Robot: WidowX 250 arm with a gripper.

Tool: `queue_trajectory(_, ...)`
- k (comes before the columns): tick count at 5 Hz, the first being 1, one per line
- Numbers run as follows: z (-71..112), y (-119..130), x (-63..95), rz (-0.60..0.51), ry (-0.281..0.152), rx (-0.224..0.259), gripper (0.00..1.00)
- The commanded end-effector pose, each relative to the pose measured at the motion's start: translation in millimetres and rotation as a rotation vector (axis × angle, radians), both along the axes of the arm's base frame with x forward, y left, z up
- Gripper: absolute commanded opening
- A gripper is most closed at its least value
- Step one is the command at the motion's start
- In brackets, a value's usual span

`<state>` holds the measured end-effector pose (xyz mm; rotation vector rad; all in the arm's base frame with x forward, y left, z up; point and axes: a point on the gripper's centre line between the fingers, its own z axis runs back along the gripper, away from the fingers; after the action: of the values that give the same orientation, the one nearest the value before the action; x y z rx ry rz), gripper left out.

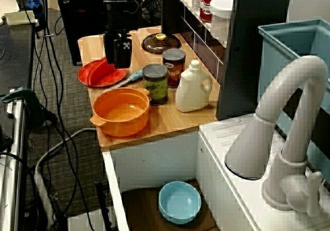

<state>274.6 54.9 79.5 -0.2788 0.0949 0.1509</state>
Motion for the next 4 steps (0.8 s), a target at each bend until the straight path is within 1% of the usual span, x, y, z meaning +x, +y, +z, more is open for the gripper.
queue_trajectory(1,17.3,25.2,-14.9,-0.018,-0.055,0.053,1.00)
queue_trajectory(2,16.2,46.3,-30.9,0.043,-0.074,0.072,1.00)
queue_trajectory(3,16.0,56.1,-40.7,0.106,-0.060,0.077,1.00)
queue_trajectory(4,14.6,58.1,-45.7,0.134,-0.058,0.082,1.00)
